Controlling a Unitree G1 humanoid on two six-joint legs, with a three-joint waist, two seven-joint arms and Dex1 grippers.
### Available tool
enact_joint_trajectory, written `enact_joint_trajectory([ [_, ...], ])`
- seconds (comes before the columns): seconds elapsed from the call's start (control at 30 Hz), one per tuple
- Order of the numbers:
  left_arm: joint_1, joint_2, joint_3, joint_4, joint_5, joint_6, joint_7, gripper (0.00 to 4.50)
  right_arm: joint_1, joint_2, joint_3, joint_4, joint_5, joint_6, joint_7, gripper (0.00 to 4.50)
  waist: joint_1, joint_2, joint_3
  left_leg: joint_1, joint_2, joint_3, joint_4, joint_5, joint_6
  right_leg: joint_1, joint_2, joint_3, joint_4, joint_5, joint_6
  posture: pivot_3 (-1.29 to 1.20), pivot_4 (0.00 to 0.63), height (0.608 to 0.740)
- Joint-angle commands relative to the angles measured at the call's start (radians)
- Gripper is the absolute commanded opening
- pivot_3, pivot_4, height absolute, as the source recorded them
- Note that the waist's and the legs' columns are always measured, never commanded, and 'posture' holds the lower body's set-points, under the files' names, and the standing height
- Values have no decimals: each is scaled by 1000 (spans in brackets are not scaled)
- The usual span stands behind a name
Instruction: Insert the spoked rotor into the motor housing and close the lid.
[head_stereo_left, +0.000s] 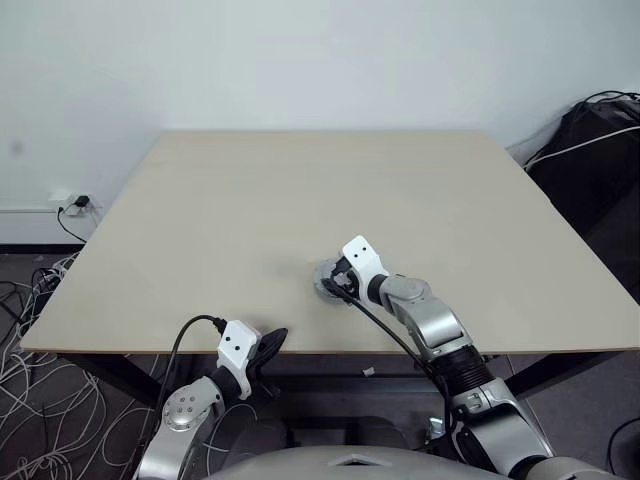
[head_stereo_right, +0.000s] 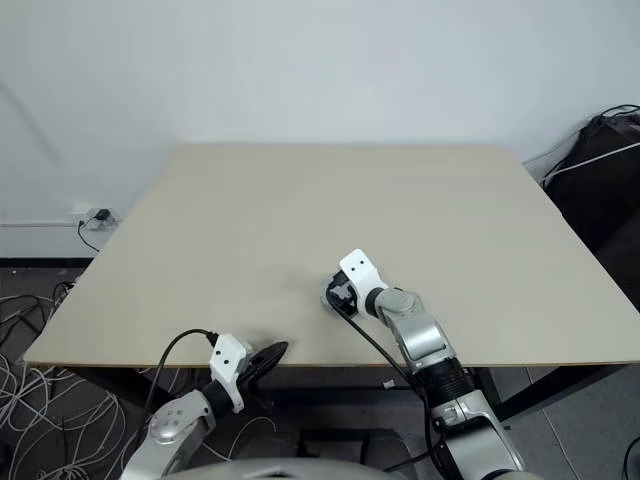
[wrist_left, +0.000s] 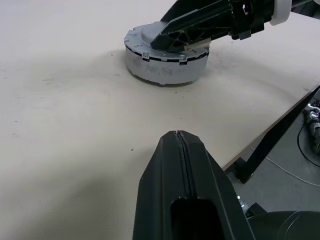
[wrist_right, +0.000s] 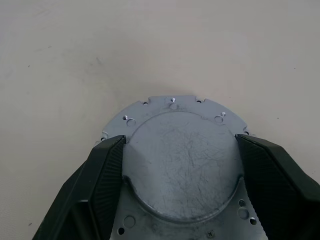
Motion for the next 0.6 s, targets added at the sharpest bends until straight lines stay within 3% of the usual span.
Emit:
enact_joint_trajectory([
  [0.03, -10, -5, -1, -28, -10, -9, -3, 0, 9, -3, 4, 20, -18, 35, -19, 3195, 0, 0, 0, 0, 0, 0, 0, 0, 0, 0, 0, 0, 0, 0, 0, 0, 0, 740],
  [0.6, -14, -3, -2, -38, -6, 4, 1, 0, 0, -31, 20, 40, -33, 73, -25, 3195, 2, 0, -1, 0, 0, 0, 0, 0, 0, 0, 0, 0, 0, 0, 0, 0, 0, 740],
])
